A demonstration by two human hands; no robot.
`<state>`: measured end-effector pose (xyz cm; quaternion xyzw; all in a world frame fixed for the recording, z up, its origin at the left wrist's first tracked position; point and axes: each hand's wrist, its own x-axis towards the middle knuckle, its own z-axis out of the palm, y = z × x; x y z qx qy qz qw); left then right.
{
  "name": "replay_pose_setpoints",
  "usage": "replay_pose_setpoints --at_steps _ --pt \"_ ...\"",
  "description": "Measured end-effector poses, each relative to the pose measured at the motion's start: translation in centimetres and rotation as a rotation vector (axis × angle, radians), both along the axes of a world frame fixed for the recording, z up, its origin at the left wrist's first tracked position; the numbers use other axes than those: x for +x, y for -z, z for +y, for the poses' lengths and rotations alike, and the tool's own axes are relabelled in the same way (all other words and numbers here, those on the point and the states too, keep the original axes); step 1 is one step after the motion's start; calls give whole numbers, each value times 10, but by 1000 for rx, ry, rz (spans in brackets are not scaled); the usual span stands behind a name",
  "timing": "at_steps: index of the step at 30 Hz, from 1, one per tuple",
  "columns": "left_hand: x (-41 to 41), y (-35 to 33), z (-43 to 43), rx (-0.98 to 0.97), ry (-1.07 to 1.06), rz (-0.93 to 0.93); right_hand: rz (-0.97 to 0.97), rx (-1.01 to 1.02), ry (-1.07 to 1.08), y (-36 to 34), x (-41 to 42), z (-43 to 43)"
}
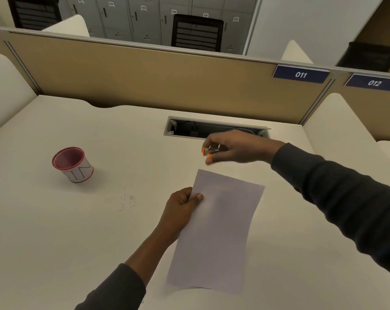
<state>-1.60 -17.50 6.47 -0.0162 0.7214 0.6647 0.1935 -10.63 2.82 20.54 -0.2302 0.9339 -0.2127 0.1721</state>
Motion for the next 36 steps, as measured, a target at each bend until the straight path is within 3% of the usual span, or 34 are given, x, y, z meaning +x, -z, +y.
replay_pose_setpoints --at_steps 4,7,11,15,19,21,27,32,36 --pt "-2 7 -4 112 -43 -76 -122 -400 348 8 9 24" --pt "-2 7 -4 148 -51 -94 -180 -574 515 24 22 38" --pt "-4 8 -1 152 -67 -117 -396 -865 736 47 40 49" --pt "-3 11 -1 156 -59 -100 -455 -998 840 71 54 60" --pt "1 15 -7 91 -67 -62 -287 -826 955 94 49 67" --pt "3 19 -14 21 -103 -34 -196 -685 934 104 39 64" --pt "9 32 -38 -176 -249 -12 -47 -510 816 125 -8 8" --pt "4 43 -59 -242 -322 -31 -14 -328 685 143 -73 -70" --pt "1 55 -72 -206 -342 -88 -39 -244 698 164 -125 -120"
